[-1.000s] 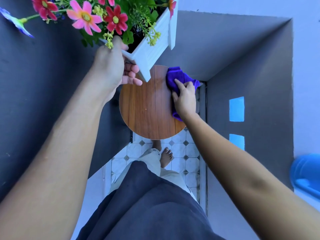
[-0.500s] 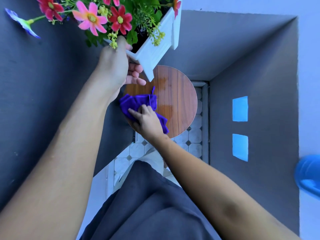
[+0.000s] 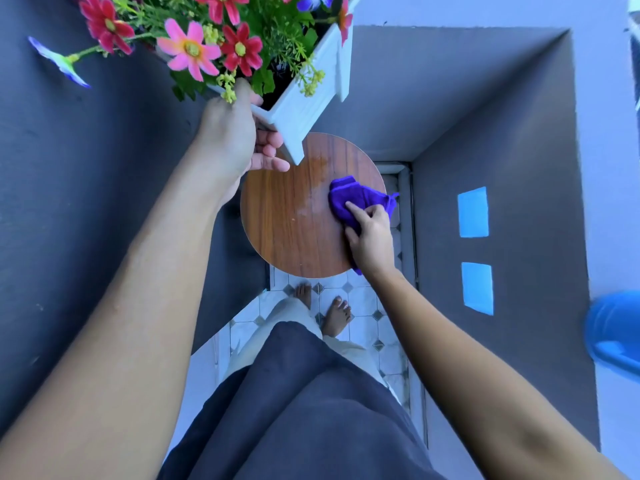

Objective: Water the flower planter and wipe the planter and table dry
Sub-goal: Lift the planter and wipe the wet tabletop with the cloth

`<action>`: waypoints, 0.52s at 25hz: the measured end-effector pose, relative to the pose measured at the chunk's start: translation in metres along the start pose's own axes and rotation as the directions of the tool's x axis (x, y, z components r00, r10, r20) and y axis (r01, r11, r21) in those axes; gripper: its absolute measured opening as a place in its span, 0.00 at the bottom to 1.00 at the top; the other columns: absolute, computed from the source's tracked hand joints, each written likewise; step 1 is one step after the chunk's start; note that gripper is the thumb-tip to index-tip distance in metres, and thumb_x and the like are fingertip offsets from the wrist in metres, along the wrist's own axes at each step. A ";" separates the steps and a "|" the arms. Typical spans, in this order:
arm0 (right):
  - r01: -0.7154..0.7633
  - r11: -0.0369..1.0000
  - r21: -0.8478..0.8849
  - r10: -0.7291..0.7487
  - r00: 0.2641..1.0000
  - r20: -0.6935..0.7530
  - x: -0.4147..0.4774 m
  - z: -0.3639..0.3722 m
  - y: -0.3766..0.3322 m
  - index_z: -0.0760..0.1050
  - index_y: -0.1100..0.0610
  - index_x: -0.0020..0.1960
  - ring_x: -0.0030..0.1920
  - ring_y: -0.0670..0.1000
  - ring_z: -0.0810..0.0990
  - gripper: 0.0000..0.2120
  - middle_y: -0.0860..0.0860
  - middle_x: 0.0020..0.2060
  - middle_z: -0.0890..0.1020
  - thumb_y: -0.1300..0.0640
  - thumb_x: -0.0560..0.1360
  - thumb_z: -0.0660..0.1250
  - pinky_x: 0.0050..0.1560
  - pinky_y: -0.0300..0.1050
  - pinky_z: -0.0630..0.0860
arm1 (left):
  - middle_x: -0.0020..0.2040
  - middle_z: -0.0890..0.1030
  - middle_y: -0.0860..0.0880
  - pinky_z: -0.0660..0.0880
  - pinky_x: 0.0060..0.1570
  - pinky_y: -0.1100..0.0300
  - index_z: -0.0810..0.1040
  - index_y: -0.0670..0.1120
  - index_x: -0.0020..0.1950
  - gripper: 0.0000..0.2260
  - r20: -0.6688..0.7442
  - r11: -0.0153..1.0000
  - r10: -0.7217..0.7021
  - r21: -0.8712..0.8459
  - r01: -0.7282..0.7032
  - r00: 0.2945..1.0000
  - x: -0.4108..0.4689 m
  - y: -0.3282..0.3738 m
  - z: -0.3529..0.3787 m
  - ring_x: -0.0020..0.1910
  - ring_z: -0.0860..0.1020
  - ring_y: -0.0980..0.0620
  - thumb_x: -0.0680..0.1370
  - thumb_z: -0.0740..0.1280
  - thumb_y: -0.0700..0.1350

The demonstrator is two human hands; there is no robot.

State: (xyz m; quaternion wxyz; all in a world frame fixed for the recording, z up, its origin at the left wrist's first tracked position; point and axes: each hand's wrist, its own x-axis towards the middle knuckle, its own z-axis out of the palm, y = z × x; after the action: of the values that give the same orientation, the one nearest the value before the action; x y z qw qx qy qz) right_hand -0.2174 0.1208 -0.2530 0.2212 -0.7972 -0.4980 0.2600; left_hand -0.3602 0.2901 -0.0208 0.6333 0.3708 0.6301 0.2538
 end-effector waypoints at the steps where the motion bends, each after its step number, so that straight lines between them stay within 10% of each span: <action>1: -0.065 0.998 0.011 0.066 0.998 -0.024 0.018 0.000 -0.007 0.77 0.57 0.71 0.58 0.62 0.75 0.25 0.60 0.54 0.75 0.63 0.74 0.70 0.59 0.55 0.75 | 0.29 0.74 0.43 0.80 0.34 0.51 0.67 0.45 0.35 0.16 -0.009 1.000 0.014 0.015 -0.014 1.000 0.001 -0.001 0.001 0.25 0.71 0.50 0.81 0.52 0.45; 13: -0.051 0.999 -0.015 0.052 0.991 0.121 -0.033 0.028 -0.041 0.78 0.52 0.71 0.54 0.60 0.73 0.27 0.57 0.53 0.74 0.65 0.73 0.68 0.56 0.54 0.75 | 0.31 0.73 0.42 0.81 0.31 0.53 0.71 0.42 0.41 0.13 0.126 0.991 0.028 0.125 -0.044 0.992 -0.020 -0.016 0.030 0.26 0.70 0.50 0.81 0.53 0.45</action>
State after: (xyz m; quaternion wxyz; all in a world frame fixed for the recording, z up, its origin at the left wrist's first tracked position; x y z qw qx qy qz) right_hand -0.2750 0.1101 -0.2433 0.1789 -0.7939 -0.4912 0.3105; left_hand -0.3347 0.2603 -0.0238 0.6416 0.4368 0.5977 0.2009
